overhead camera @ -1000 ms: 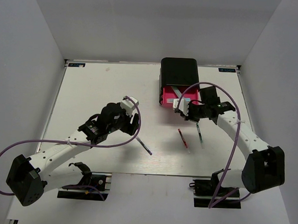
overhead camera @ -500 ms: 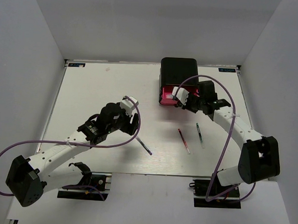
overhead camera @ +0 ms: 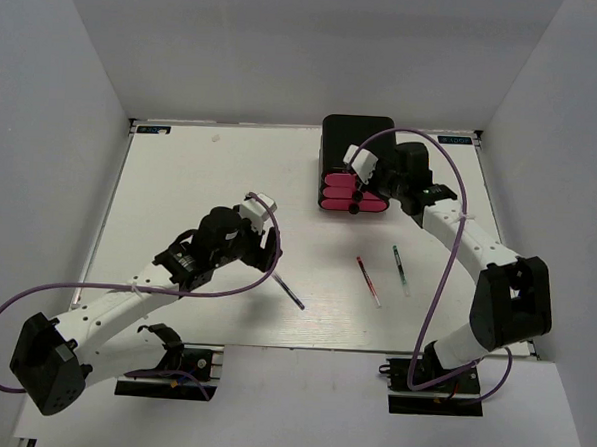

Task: Sort the stationery into containers
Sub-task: Close the drawer, then open the drawer

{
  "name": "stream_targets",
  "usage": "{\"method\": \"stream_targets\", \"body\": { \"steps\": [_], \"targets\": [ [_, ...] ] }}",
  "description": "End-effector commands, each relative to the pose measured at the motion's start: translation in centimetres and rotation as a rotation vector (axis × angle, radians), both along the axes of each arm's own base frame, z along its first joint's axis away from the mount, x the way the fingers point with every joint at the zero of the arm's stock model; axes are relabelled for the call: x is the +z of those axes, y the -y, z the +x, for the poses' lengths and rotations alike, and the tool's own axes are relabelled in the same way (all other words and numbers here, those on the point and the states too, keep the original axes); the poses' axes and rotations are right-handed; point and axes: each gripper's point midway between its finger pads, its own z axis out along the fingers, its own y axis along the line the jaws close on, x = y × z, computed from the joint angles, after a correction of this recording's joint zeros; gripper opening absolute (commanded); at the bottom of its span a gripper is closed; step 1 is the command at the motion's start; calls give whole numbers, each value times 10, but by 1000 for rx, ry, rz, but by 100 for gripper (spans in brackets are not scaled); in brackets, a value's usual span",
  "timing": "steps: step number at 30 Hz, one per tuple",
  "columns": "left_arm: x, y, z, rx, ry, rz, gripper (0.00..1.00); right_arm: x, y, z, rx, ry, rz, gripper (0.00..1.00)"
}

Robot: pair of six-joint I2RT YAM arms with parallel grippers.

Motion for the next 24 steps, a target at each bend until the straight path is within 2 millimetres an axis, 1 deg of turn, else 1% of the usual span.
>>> {"method": "stream_targets", "body": {
  "steps": [1,4,6,8,9,11,12,14,15,16,17,18,19,20,21,22,23,24],
  "targets": [
    [15,11,-7,-49,21,-86,82,25,-1,23,-54,87,43,0],
    [19,13,-4,-45,32,-107,82,28,-1,28,-72,97,53,0],
    [15,14,-7,-49,16,-111,82,28,1,29,-79,98,56,0],
    [25,19,-8,-58,26,-157,83,28,1,28,-82,98,56,0],
    [22,19,-8,-58,26,-157,85,28,2,29,-91,106,53,0],
    [28,26,-7,-71,26,-196,85,26,2,27,-92,102,53,0],
    [23,28,-6,-60,5,-209,85,22,4,27,-99,92,53,0],
    [31,37,-3,-68,9,-260,85,25,2,21,-94,91,65,0],
    [27,41,0,-51,-22,-283,85,25,3,19,-91,85,69,0],
    [28,46,0,-57,-34,-308,85,35,0,7,-67,87,104,0],
    [35,54,4,-66,-22,-353,85,32,0,-2,-60,51,112,0],
    [37,59,7,-47,-49,-396,85,29,0,-11,-50,29,128,0],
    [30,67,12,-50,-79,-411,85,37,-3,-24,-25,32,150,2],
    [32,73,17,-41,-89,-439,85,48,-1,-34,-37,32,186,4],
    [44,83,25,-31,-90,-506,81,43,1,-42,-43,14,197,17],
    [43,89,29,-31,-109,-526,79,46,6,-51,-55,20,209,30],
    [23,98,37,-11,-162,-513,75,41,9,-56,-71,25,214,47],
    [22,105,44,-6,-169,-533,69,50,13,-63,-110,30,268,90]
  ]
}}
